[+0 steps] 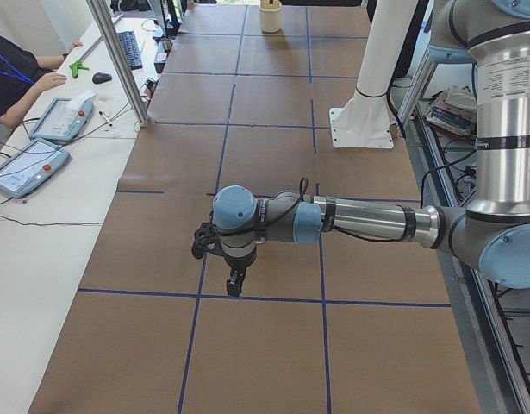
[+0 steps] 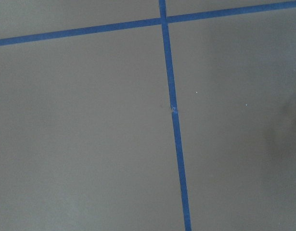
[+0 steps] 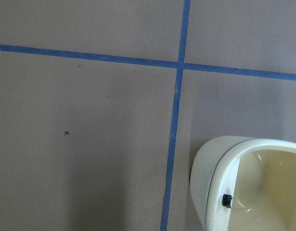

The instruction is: Left arm hands cup to right arm to dump lemon

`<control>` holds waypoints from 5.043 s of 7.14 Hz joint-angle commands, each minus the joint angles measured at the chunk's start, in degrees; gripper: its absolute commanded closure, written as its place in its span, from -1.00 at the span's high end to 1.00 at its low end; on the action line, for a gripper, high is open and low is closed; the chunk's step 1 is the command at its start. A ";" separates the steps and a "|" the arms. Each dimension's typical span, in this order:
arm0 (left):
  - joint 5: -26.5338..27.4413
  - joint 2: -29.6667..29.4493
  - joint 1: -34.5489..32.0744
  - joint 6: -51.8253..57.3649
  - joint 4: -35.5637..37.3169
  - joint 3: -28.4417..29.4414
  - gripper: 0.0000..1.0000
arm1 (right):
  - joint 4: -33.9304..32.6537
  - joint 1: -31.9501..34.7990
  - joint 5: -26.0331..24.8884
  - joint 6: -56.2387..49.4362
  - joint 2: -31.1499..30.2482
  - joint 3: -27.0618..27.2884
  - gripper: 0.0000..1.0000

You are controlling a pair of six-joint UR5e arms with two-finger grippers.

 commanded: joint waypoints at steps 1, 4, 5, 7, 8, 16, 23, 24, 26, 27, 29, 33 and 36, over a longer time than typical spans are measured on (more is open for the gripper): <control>-0.07 1.71 0.34 -3.46 -1.70 -1.80 1.00 | 0.03 0.00 0.13 0.08 -0.17 1.21 1.00; 4.46 5.06 12.77 -39.75 -23.34 -1.90 1.00 | 0.03 0.00 0.13 0.08 -0.26 1.13 1.00; 6.06 5.06 17.61 -49.36 -27.25 -1.98 1.00 | 0.03 0.00 0.13 0.08 -0.26 1.13 1.00; 9.49 5.06 25.19 -58.39 -28.86 -3.47 1.00 | 0.03 0.00 0.13 0.08 -0.26 1.13 1.00; 9.59 4.98 27.65 -61.64 -29.05 -4.26 1.00 | -0.06 0.00 0.13 0.08 -0.26 1.13 1.00; 9.77 4.36 33.66 -65.10 -28.87 -3.57 -0.71 | -0.06 0.00 0.13 -0.01 -0.35 0.78 1.00; 4.50 -3.76 31.64 -65.02 -8.92 -13.38 -1.00 | 2.64 -0.96 -0.05 -0.10 0.09 1.22 1.00; 4.58 -9.38 31.55 -65.45 -1.44 -14.45 -1.00 | 10.15 -2.10 0.30 -0.01 0.09 0.61 1.00; 4.85 -18.19 31.72 -76.64 1.19 -14.03 -1.00 | 20.91 -8.05 -0.30 0.26 3.31 0.52 0.99; 4.76 -21.10 31.81 -79.92 1.54 -13.50 -1.00 | 21.03 -10.87 -0.31 0.17 8.04 -1.31 0.99; 4.50 -26.12 32.07 -84.68 1.63 -10.79 -1.00 | 21.21 -13.96 -0.40 0.60 12.82 -3.17 0.98; 4.41 -28.85 32.16 -87.16 1.63 -9.20 -1.00 | 30.61 -16.77 -1.36 9.12 15.20 -3.44 0.99; 4.85 -34.64 34.52 -92.77 1.54 -3.94 -1.00 | 35.49 -23.87 -5.57 18.30 21.78 -3.00 0.97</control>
